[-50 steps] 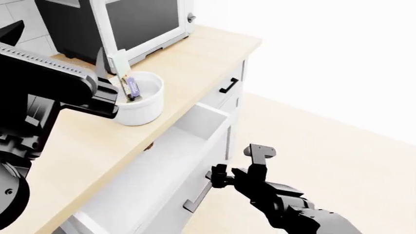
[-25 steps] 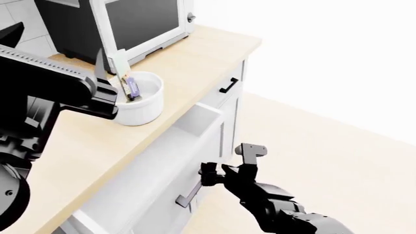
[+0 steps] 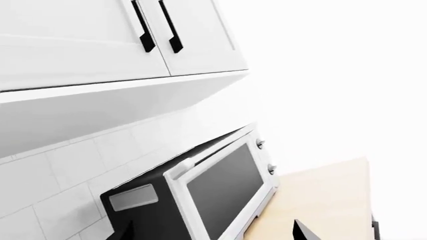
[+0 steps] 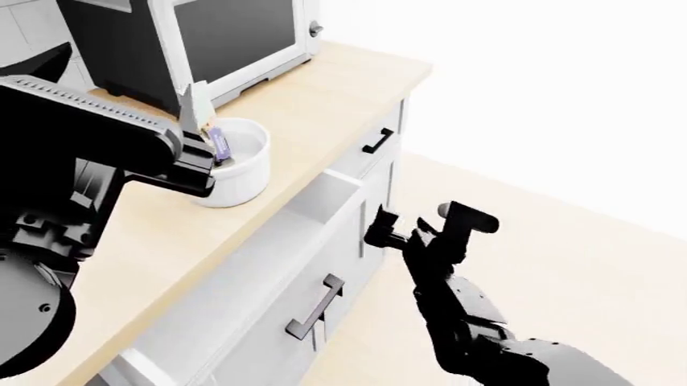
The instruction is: Place the bar in the bowl and close the drawer.
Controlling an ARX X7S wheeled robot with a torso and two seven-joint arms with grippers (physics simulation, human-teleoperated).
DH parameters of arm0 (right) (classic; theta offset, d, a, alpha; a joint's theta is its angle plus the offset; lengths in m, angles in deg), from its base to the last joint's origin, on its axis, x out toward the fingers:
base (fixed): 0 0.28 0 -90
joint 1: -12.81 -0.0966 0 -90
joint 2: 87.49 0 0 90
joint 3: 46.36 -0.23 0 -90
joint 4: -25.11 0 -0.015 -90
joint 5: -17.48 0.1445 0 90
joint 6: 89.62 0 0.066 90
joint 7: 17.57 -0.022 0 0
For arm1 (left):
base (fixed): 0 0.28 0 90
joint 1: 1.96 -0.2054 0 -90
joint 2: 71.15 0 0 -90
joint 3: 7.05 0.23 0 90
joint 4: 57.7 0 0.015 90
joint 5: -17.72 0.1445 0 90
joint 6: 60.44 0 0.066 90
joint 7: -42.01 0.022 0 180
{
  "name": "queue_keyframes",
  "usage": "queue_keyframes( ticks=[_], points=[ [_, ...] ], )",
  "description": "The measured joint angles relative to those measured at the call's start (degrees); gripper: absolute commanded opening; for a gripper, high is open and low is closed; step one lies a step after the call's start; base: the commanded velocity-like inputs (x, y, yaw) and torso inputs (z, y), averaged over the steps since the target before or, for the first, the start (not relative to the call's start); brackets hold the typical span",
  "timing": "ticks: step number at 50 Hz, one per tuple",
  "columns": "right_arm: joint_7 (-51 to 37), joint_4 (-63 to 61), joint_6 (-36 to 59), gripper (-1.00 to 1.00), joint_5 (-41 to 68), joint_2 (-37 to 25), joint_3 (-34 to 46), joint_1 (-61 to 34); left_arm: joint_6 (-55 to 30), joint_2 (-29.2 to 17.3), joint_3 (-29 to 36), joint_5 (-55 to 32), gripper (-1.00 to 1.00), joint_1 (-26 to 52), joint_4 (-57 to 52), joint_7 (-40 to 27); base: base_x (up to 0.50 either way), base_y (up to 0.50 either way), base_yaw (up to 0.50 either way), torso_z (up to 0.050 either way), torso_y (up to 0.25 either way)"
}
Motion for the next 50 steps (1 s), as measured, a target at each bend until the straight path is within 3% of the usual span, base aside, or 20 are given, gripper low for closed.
queue_keyframes(
  ticks=[14, 27, 45, 50],
  points=[
    [-32.92, -35.19, -18.71, 1.00, -23.00, -21.16, 7.47, -7.08, 4.21, 7.88, 7.56, 6.02, 1.00, 4.33, 7.17, 5.14, 0.00, 0.00, 0.00, 0.000, 0.000],
    [-59.90, -58.36, -21.84, 1.00, -45.61, -37.42, 8.49, -14.31, 10.76, 19.38, 14.55, 11.26, 1.00, 10.48, 20.68, 12.07, 0.00, 0.00, 0.00, 0.000, 0.000],
    [-76.01, -73.89, -18.41, 1.00, -58.80, -47.61, 6.59, -20.05, 23.61, 37.22, 21.37, 16.39, 1.00, 17.47, 47.38, 22.36, 0.00, 0.00, 0.00, 0.000, 0.000],
    [-78.58, -76.80, -17.58, 1.00, -60.67, -49.34, 5.75, -21.02, 31.66, 41.41, 28.68, 12.52, 1.00, 20.51, 59.91, 23.93, 0.00, 0.00, 0.00, 0.000, 0.000]
  ],
)
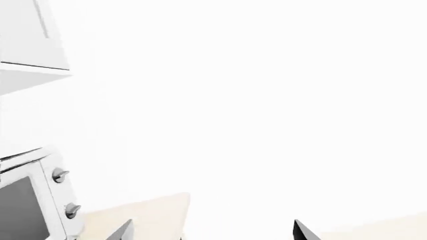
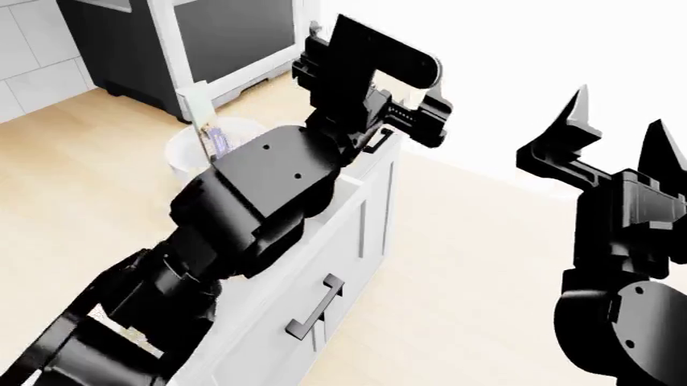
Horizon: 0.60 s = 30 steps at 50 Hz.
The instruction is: Place the bar in the bowl and close the drawer.
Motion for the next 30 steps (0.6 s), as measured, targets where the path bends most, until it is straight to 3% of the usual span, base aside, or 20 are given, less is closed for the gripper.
queue_keyframes(
  ticks=[7, 13, 20, 30],
  points=[
    [-2.52, -4.02, 1.13, 1.00, -2.18, -2.26, -1.01, -1.05, 12.98, 3.36, 18.43, -13.45, 1.00, 4.14, 13.02, -1.08, 0.00, 0.00, 0.00, 0.000, 0.000],
    [-3.35, -5.69, 1.99, 1.00, -3.00, -2.86, -1.76, -1.70, 20.25, 4.83, 28.81, -20.47, 1.00, 4.50, 18.22, -2.18, 0.00, 0.00, 0.00, 0.000, 0.000],
    [-3.72, -6.07, 2.79, 1.00, -3.42, -2.73, -2.52, -2.04, 25.22, 5.69, 35.19, -23.56, 1.00, 2.24, 20.03, -3.56, 0.00, 0.00, 0.00, 0.000, 0.000],
    [-3.32, -5.70, 3.46, 1.00, -3.31, -1.96, -3.31, -2.01, 27.98, 6.25, 39.10, -23.61, 1.00, -3.13, 20.13, -5.40, 0.00, 0.00, 0.00, 0.000, 0.000]
  ],
)
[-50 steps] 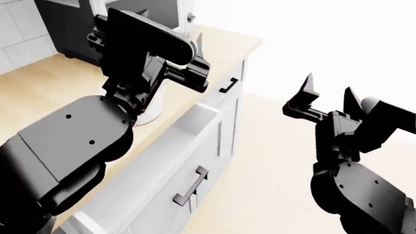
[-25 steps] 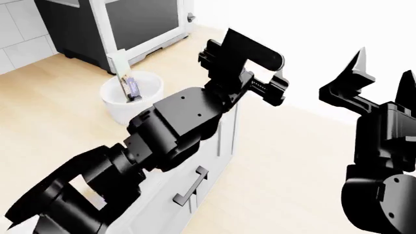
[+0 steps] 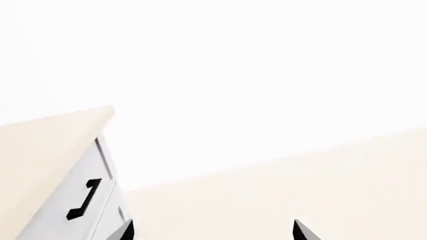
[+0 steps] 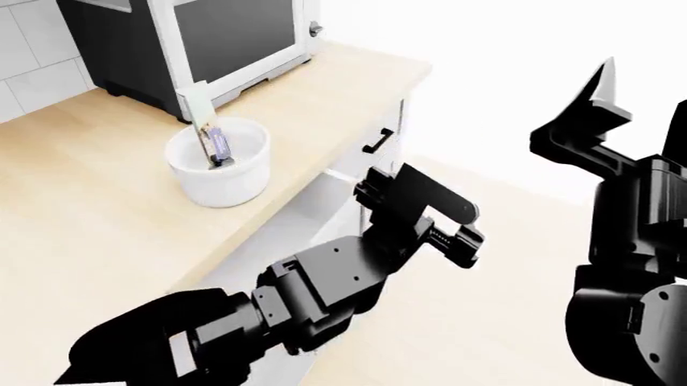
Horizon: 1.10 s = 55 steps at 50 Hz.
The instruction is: Place the bar in the bowl and close the drawer.
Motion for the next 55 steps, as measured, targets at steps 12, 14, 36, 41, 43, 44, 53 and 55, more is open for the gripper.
queue_keyframes(
  ticks=[12, 14, 36, 41, 43, 44, 53, 55],
  points=[
    [1.10, 0.58, 0.49, 1.00, 0.74, 0.86, -0.59, 0.39, 1.13, 0.23, 1.48, 0.40, 1.00, -5.79, 1.23, -1.01, 0.00, 0.00, 0.00, 0.000, 0.000],
    [1.32, 0.77, 0.57, 1.00, 0.90, 1.09, -0.68, 0.46, 1.21, 0.25, 1.59, 0.27, 1.00, -6.59, 1.59, -1.26, 0.00, 0.00, 0.00, 0.000, 0.000],
    [3.39, 2.12, 1.21, 1.00, 2.20, 2.92, -1.60, 1.30, 2.57, 0.31, 2.15, -6.08, 1.00, -13.83, 5.06, -6.54, 0.00, 0.00, 0.00, 0.000, 0.000],
    [3.49, 1.98, 1.37, 1.00, 2.22, 2.91, -1.83, 1.48, 2.54, 0.32, 2.20, -7.21, 1.00, -14.92, 5.89, -8.23, 0.00, 0.00, 0.00, 0.000, 0.000],
    [3.50, 1.86, 1.44, 1.00, 2.19, 2.87, -1.92, 1.55, 2.67, 0.32, 2.21, -7.58, 1.00, -15.25, 6.28, -9.07, 0.00, 0.00, 0.00, 0.000, 0.000],
    [3.50, 1.79, 1.48, 1.00, 2.17, 2.85, -1.96, 1.59, 2.74, 0.32, 2.22, -7.73, 1.00, -15.41, 6.50, -9.48, 0.00, 0.00, 0.00, 0.000, 0.000],
    [3.66, 1.71, 1.81, 1.00, 2.17, 3.00, -2.40, 1.87, 3.72, 0.32, 2.22, -9.87, 1.00, -16.38, 9.48, -12.52, 0.00, 0.00, 0.00, 0.000, 0.000],
    [3.78, 1.83, 1.86, 1.00, 2.23, 3.13, -2.50, 1.94, 3.97, 0.32, 2.22, -10.51, 1.00, -16.56, 10.29, -13.02, 0.00, 0.00, 0.00, 0.000, 0.000]
  ],
)
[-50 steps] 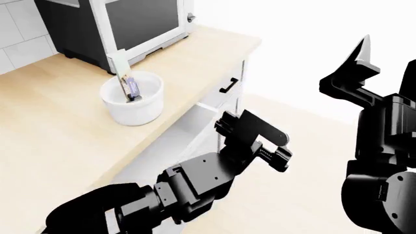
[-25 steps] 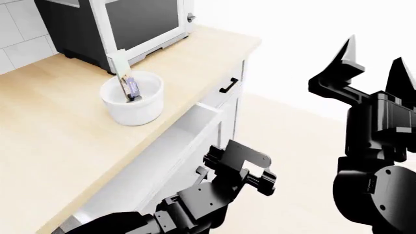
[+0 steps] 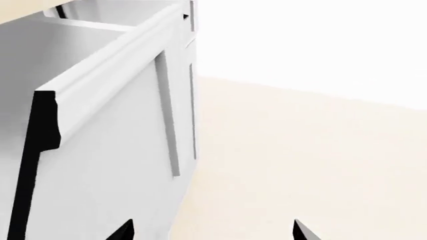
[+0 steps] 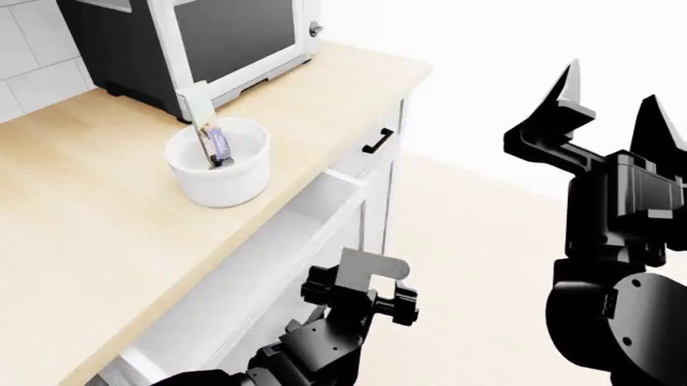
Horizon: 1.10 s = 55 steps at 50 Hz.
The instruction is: Place the bar in the bowl and close the drawer.
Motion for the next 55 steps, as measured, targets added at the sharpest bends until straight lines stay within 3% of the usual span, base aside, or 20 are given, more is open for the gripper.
queue_keyframes(
  ticks=[55],
  points=[
    [1.82, 0.60, 1.86, 1.00, 0.85, 1.28, -2.32, 1.62, 2.19, 0.00, 1.62, -8.44, 1.00, 0.79, 24.38, -3.32, 0.00, 0.00, 0.00, 0.000, 0.000]
  ],
)
